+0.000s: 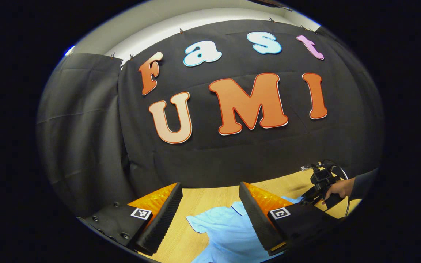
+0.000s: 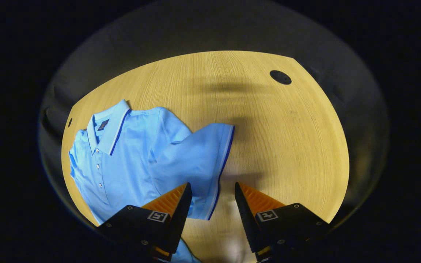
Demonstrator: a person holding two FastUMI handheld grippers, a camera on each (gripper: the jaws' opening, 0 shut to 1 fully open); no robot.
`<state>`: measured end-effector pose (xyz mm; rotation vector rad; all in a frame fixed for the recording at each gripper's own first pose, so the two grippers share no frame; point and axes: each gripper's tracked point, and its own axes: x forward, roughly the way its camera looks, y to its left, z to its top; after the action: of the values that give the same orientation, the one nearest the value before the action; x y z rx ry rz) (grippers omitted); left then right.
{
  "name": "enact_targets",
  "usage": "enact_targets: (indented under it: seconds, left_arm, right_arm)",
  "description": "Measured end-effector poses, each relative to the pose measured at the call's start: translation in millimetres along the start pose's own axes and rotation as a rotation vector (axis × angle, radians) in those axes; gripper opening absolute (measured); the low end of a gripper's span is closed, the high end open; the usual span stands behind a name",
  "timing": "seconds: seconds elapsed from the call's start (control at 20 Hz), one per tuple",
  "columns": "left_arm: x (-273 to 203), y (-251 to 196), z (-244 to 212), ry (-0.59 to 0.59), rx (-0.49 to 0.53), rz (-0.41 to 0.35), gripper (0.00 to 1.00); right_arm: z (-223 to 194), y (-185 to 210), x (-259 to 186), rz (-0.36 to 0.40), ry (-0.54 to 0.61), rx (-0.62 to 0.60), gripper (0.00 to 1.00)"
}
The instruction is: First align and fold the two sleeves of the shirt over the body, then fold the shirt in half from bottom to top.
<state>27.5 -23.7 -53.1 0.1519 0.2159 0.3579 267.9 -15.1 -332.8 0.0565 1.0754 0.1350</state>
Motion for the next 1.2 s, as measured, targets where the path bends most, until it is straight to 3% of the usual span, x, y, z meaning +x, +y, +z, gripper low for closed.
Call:
enact_targets:
  seconds: [0.1, 0.2, 0.25, 0.4, 0.5, 0.8, 1.2]
  left_arm:
    - [3, -4, -2, 0.008, -0.004, 0.003, 1.0]
    - [4, -9, -2, 0.015, 0.003, 0.0, 1.0]
    - [6, -13, -2, 0.015, 0.007, -0.006, 1.0]
    - [5, -22, 4, 0.005, 0.025, -0.028, 1.0]
    - [5, -26, 5, 0.004, 0.038, -0.04, 1.0]
    - [6, -4, -8, 0.029, 0.018, 0.019, 1.0]
    - [9, 41, -25, 0.071, -0.021, 0.118, 0.99]
  right_arm:
    - [-1, 3, -2, -0.014, -0.005, -0.052, 0.64]
    - [1, 7, -1, -0.012, -0.019, -0.05, 0.48]
    - [4, 7, 1, -0.012, -0.029, -0.029, 0.25]
    - [6, 9, 0, 0.046, -0.027, 0.029, 0.07]
    - [7, 15, -6, 0.111, -0.03, 0.033, 0.04]
    - [42, 62, -47, 0.293, -0.202, 0.005, 0.04]
    - [37, 140, -66, 0.376, -0.252, -0.209, 0.04]
